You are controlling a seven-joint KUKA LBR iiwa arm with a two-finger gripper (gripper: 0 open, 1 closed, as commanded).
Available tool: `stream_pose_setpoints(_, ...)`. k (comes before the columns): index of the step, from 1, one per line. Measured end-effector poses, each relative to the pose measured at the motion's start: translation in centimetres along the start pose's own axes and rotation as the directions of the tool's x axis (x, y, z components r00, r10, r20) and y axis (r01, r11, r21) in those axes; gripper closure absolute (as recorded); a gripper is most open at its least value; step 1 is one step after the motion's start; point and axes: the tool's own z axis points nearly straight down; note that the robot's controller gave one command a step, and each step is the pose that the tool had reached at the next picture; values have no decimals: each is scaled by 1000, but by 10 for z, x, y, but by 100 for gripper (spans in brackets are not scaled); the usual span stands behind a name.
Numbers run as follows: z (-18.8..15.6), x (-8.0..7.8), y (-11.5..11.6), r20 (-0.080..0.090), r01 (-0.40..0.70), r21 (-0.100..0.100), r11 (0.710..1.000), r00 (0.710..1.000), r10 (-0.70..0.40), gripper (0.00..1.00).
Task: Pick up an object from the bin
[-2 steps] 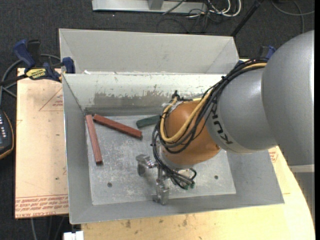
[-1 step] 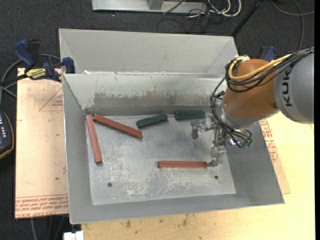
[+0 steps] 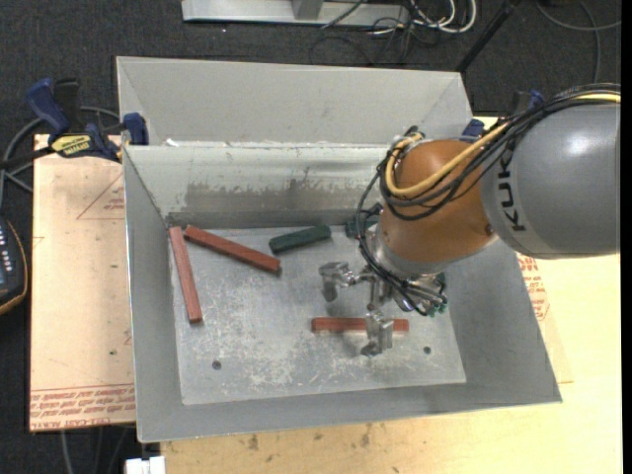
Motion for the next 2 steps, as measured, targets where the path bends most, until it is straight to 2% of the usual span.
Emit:
stream_pose_setpoints(1, 31, -9, -10, -2, 58, 3, 998, 998, -58, 0)
stream_pose_setpoints(2, 30, 26, 32, -2, 200, 2, 980, 980, -200, 0)
